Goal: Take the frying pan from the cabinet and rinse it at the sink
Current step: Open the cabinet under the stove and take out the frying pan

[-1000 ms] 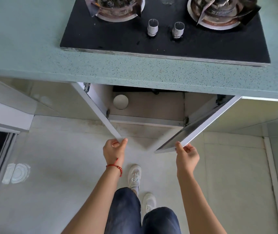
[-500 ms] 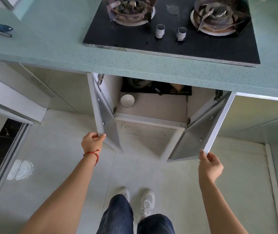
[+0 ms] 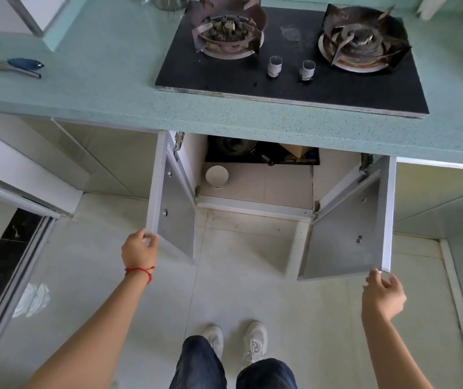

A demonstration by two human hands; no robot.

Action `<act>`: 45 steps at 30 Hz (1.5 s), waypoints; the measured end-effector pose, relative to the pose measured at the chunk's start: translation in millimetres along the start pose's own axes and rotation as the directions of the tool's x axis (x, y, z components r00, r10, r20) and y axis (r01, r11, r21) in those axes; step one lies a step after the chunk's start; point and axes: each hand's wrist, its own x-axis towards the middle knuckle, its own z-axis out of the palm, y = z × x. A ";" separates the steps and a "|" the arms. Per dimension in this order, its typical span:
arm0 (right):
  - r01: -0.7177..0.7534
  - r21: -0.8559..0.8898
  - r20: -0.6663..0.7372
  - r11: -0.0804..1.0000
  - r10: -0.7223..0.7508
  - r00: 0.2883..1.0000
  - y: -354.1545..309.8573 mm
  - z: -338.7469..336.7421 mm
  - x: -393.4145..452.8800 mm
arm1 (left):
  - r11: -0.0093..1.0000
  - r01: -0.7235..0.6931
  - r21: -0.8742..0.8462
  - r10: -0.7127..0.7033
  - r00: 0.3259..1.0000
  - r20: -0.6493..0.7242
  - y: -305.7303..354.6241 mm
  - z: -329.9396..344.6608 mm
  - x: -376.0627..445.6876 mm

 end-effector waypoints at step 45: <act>0.909 -0.315 0.618 0.272 -0.668 0.414 9.2 323.3 138.1 | 0.598 -0.710 0.371 0.580 0.703 0.411 100.4 345.9 118.1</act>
